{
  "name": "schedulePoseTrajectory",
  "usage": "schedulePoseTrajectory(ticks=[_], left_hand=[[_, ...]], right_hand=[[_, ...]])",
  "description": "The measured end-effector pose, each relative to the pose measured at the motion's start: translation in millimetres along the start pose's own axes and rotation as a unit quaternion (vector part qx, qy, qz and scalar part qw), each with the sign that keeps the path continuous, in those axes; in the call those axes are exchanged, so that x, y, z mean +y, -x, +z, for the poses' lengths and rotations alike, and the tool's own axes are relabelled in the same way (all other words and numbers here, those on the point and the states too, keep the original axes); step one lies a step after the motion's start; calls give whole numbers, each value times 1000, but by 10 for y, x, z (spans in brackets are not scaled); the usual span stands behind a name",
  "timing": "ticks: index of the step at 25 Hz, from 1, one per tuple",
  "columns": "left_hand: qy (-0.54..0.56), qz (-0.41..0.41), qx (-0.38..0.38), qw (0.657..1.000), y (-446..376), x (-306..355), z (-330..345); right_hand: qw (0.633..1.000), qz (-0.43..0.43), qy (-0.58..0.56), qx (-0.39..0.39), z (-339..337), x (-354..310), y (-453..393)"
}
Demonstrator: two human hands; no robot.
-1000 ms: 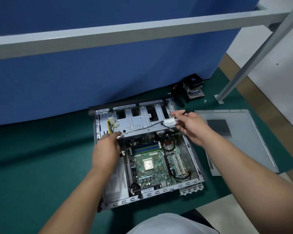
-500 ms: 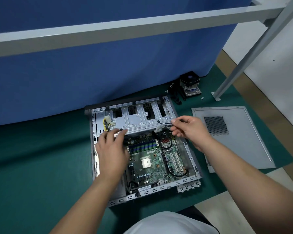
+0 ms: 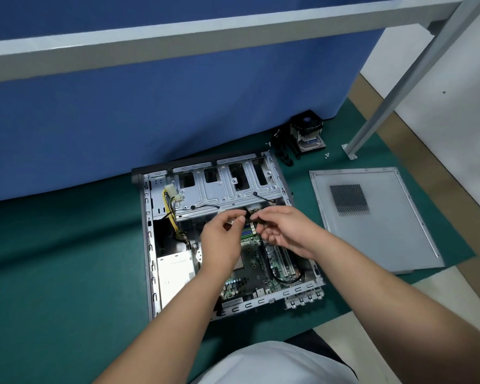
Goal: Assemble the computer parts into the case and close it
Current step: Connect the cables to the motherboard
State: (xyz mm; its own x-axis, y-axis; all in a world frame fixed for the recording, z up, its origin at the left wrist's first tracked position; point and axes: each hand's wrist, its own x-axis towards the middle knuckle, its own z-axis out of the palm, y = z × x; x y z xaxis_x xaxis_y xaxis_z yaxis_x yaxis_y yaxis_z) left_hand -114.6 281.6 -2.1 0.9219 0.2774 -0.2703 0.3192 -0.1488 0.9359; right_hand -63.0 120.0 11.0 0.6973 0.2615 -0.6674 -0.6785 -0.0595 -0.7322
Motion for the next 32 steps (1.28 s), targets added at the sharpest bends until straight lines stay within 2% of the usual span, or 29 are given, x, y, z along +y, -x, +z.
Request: schedulePoseTrajectory(ticks=[4, 9, 13, 18, 20, 23, 25, 27, 29, 32], left_hand=[[1, 15, 13, 1000, -6, -48, -23], [160, -19, 74, 984, 127, -225, 5], [176, -109, -54, 977, 100, -345, 112], [224, -101, -75, 966, -21, -334, 171], [219, -112, -76, 966, -57, -378, 158], [199, -123, -60, 971, -136, -432, 121], [190, -129, -56, 972, -193, -454, 97], [185, -134, -66, 971, -241, -467, 81], [169, -130, -83, 973, -292, -495, 74], [135, -123, -107, 977, -379, -604, 110]], right_hand=[[998, -8, -48, 24, -14, 80, -5], [988, 9, -144, 51, 39, 144, -35], [987, 38, -148, 58, 67, 239, -64], [985, 54, -155, 54, 88, 256, -117], [991, 51, -105, 65, 86, 227, -114], [985, -31, 106, 129, -2, 64, -140], [937, -140, 258, 188, -94, -139, -184], [869, -244, 378, 208, -163, -348, -299], [788, -311, 504, 171, -201, -514, -524], [652, -323, 681, 85, -227, -643, -900]])
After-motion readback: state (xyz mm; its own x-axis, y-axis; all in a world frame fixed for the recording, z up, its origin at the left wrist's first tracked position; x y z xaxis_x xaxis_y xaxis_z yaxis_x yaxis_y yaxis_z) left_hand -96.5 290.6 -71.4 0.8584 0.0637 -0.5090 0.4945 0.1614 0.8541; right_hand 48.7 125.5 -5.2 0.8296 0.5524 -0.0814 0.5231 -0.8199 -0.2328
